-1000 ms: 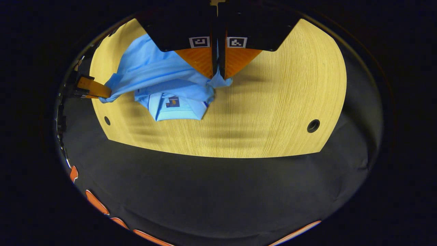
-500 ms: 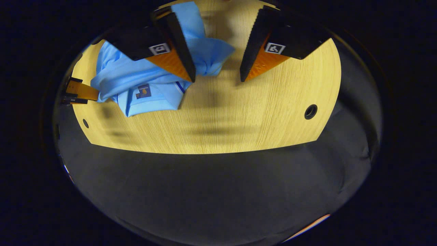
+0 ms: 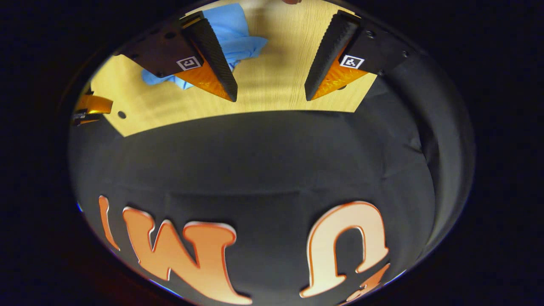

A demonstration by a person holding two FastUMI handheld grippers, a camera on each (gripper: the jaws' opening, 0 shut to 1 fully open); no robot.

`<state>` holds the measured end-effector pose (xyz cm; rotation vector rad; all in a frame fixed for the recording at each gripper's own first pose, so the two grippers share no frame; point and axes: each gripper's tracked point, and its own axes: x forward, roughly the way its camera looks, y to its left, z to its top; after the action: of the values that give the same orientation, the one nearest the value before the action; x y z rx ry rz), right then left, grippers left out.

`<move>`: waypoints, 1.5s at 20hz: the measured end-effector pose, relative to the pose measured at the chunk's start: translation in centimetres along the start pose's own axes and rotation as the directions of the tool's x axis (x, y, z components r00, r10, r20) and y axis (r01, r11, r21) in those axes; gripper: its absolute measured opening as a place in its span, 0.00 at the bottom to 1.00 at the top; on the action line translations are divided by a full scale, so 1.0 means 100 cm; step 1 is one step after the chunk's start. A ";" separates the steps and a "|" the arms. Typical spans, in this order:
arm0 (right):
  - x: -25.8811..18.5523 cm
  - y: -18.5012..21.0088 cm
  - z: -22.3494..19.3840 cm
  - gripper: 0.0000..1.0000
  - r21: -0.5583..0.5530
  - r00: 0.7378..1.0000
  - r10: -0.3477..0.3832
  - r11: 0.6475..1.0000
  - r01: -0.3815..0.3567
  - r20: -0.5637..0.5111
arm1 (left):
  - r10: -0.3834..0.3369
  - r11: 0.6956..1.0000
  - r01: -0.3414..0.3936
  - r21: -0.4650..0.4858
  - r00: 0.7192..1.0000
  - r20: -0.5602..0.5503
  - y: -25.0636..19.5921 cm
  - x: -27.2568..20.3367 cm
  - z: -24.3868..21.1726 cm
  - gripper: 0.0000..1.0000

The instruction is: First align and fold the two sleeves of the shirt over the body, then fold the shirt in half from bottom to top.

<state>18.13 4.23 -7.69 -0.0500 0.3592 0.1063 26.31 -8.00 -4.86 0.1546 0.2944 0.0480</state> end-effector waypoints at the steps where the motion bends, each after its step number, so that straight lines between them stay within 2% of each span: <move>1: -0.017 0.000 0.004 0.98 -0.004 1.000 0.006 1.000 -0.006 0.030 | -0.013 1.000 0.014 -0.024 0.999 0.031 0.001 -0.020 0.011 1.00; 3: -0.049 -0.004 0.007 0.98 -0.009 0.996 0.006 1.000 -0.005 0.090 | -0.016 0.999 0.020 -0.047 0.995 0.100 0.001 -0.053 0.025 1.00; 6: -0.100 -0.010 0.001 0.98 -0.004 0.987 0.023 1.000 -0.023 0.158 | 0.025 0.998 -0.015 -0.054 0.981 0.192 0.006 -0.117 0.038 1.00; 10: -0.145 -0.016 -0.022 0.98 -0.011 0.978 0.050 0.999 -0.049 0.203 | 0.048 0.997 -0.032 -0.066 0.968 0.245 0.008 -0.177 0.030 1.00; 13: -0.167 -0.021 -0.033 0.98 0.005 0.969 0.080 0.996 -0.084 0.234 | 0.101 0.994 -0.089 -0.057 0.956 0.275 0.009 -0.213 0.015 1.00; 18: -0.180 -0.031 -0.048 0.99 0.045 0.970 0.114 0.991 -0.126 0.215 | 0.126 0.991 -0.105 -0.087 0.952 0.280 0.005 -0.238 0.003 1.00; 22: -0.191 -0.028 -0.047 0.98 -0.009 0.960 0.113 0.993 -0.115 0.257 | 0.119 0.990 -0.096 -0.100 0.960 0.252 0.007 -0.244 -0.006 1.00; 30: -0.210 -0.012 -0.052 0.98 0.055 0.957 0.058 0.996 -0.076 0.283 | 0.119 0.992 -0.103 -0.072 0.957 0.264 0.054 -0.271 -0.015 1.00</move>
<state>-3.05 0.74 -5.09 0.0426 0.0797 0.1666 -0.12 -4.32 2.34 0.1183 0.0131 0.1457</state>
